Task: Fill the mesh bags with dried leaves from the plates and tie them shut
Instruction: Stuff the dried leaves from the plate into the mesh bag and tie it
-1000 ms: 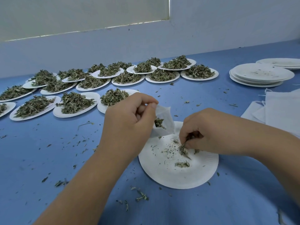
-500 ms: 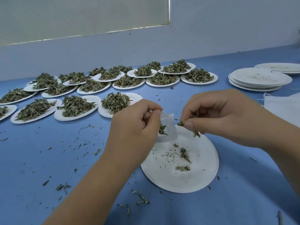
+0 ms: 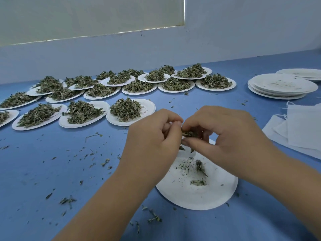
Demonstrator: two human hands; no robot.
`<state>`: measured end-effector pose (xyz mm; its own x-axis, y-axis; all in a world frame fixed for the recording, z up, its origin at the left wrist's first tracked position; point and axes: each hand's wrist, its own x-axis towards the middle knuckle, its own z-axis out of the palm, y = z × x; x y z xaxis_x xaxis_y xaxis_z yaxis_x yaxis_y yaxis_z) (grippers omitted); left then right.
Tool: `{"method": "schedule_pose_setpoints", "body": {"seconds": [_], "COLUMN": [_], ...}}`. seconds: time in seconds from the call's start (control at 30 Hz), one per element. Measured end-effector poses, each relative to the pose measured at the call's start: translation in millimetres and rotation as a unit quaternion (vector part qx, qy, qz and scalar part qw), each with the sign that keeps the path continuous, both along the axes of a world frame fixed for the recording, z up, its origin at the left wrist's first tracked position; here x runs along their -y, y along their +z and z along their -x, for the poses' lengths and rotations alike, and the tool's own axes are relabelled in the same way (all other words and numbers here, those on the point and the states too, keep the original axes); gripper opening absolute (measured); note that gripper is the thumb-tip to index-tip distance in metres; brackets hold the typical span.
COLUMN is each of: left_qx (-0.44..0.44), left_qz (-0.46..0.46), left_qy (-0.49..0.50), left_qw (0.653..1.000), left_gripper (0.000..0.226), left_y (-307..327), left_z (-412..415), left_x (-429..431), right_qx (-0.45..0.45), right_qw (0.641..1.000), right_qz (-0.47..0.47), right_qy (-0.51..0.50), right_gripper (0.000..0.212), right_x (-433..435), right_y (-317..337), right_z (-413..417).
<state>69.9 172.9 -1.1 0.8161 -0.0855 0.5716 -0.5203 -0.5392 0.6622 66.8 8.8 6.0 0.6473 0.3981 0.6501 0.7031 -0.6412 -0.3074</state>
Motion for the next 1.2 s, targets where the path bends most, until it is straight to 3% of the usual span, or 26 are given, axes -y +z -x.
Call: {"method": "schedule_pose_setpoints", "body": {"seconds": [0.13,0.37,0.43,0.57,0.77,1.0,1.13,1.2], "left_qx": [-0.02,-0.051,-0.063,-0.065,-0.078,-0.052,-0.039,-0.031], "left_qz": [0.025,0.061,0.077,0.097,0.117,0.147,0.158,0.168], "left_qy": [0.005,-0.003,-0.007,-0.012,-0.029,-0.015,0.005,0.01], "left_qw": [0.999,0.997,0.995,0.993,0.99,0.988,0.987,0.985], "left_gripper": [0.015,0.017,0.018,0.019,0.02,0.02,0.019,0.02], "left_y": [0.9,2.6,2.9,3.8,3.8,5.4,6.5,7.0], "left_z": [-0.6,0.3,0.9,-0.9,-0.5,-3.5,-6.8,-7.6], "left_x": [0.8,0.9,0.5,-1.6,-0.3,-9.2,-15.5,-17.5], "right_qx": [-0.008,-0.004,0.002,0.019,0.054,0.138,0.068,0.022], "right_qw": [1.0,0.999,1.0,0.997,0.998,0.987,0.995,0.998], "right_qz": [-0.017,-0.046,-0.005,0.079,0.025,0.054,-0.066,-0.057], "right_qy": [-0.013,-0.011,-0.011,-0.019,-0.021,0.06,0.029,-0.031], "right_gripper": [0.022,0.011,0.004,0.01,0.008,0.029,0.024,0.024], "right_x": [-3.4,-7.2,-10.4,-13.0,-15.5,-5.7,2.4,7.3], "right_y": [-2.1,-2.9,-3.3,-4.7,-5.2,-5.5,-5.0,-8.4], "right_z": [-0.1,2.8,4.1,4.5,2.9,-2.3,-7.6,-15.7]}}
